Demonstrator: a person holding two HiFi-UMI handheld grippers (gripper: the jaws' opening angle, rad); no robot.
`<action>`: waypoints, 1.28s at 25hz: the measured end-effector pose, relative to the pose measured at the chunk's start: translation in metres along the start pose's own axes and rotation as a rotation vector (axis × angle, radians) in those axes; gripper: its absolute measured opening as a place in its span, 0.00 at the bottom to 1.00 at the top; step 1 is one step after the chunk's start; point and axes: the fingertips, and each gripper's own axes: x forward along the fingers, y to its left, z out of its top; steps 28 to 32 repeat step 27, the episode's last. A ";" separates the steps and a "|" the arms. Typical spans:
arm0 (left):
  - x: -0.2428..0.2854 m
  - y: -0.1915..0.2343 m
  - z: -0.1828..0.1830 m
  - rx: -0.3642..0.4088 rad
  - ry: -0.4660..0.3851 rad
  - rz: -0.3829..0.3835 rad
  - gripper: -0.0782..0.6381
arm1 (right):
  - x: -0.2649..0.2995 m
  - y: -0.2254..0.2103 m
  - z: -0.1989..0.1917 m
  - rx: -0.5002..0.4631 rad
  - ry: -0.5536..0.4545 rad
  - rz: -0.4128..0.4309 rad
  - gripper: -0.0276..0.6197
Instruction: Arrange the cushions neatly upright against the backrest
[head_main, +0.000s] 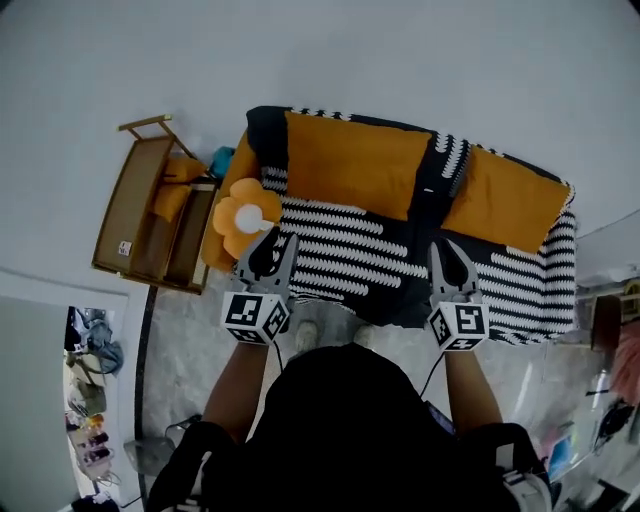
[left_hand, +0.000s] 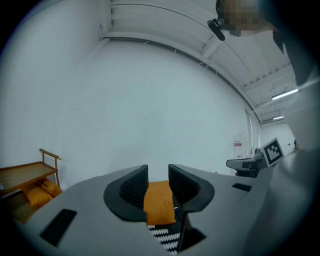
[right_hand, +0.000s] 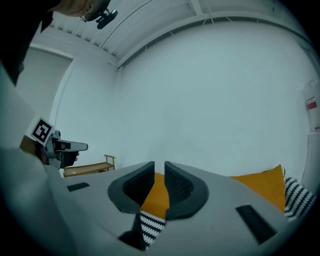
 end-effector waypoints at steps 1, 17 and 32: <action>0.001 0.001 0.003 0.002 -0.004 -0.019 0.30 | -0.003 -0.001 0.002 0.008 -0.010 -0.028 0.16; 0.006 0.028 0.022 -0.006 -0.054 -0.187 0.23 | -0.007 0.056 0.017 0.046 -0.058 -0.176 0.09; 0.028 0.039 0.018 -0.060 -0.062 -0.222 0.22 | 0.009 0.050 0.017 0.006 -0.052 -0.196 0.09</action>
